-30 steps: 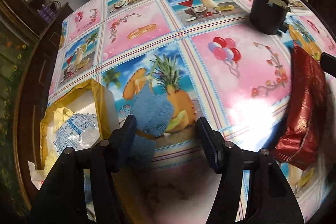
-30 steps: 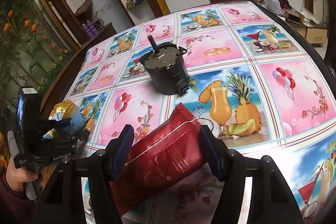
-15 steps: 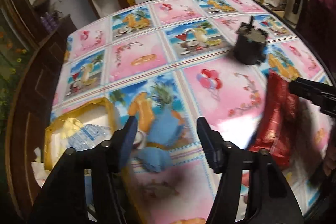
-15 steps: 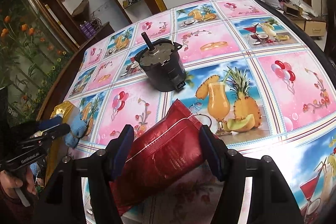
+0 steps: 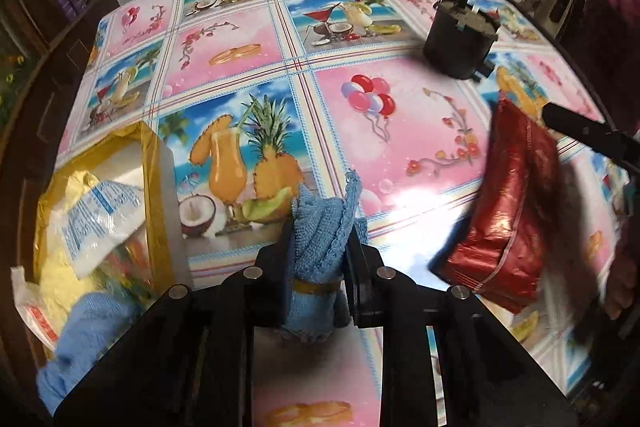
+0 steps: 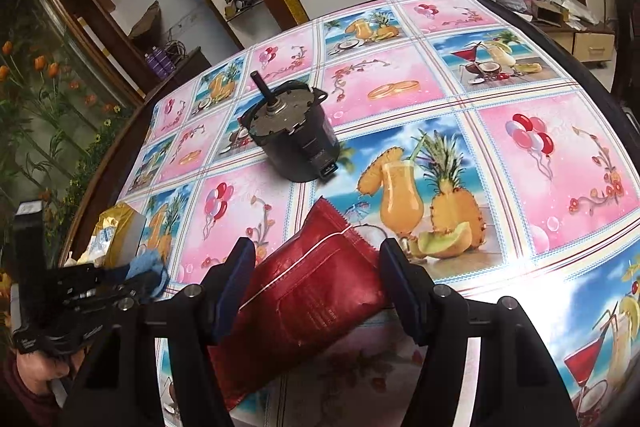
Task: Organize soft objects
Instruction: 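Grasp the blue knitted glove with the left tool while the right tool holds the red bag, then carry the blue glove and red foil bag into the tray and release both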
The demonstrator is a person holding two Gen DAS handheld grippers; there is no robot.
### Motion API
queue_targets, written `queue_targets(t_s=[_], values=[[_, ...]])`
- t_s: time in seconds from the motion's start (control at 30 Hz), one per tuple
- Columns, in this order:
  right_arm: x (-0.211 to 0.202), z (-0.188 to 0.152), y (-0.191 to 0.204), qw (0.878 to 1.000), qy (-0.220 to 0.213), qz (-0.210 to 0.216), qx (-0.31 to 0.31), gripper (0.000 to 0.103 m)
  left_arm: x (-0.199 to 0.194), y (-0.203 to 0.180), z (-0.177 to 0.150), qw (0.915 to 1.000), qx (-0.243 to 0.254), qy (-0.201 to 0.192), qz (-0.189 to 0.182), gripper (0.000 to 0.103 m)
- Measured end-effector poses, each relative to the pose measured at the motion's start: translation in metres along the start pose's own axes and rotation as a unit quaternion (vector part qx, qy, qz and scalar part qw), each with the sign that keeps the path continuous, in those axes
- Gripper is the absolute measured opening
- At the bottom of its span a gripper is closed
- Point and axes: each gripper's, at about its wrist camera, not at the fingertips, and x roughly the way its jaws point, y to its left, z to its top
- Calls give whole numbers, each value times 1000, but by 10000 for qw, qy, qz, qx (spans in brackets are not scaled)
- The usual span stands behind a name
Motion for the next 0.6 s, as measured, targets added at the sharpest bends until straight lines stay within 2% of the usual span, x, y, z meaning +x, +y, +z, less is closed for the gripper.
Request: queue_targets(t_s=[0.13, 0.23, 0.33, 0.43, 0.53, 0.6], values=[[-2, 0, -2, 9999, -97, -100, -48, 65, -40, 1, -24, 9943, -534, -528, -756, 20], [-5, -5, -9, 9995, 35, -316, 94, 65, -72, 4, -47, 9875, -727, -921, -1052, 20], [-14, -19, -20, 9968, 359, -36, 713, 65, -100, 8, -70, 9808, -768, -1290, -1247, 20], [-7, -29, -18, 9889, 738, 254, 1263, 65, -114, 13, -87, 9744, -848, -1526, -1417, 20], [2, -25, 1, 9880, 774, 31, 1335, 66, -124, 17, -103, 9736, -817, -1666, -1327, 20], [11, -21, 17, 9874, 813, -215, 1343, 70, -130, 23, -117, 9720, -853, -1703, -1374, 20]])
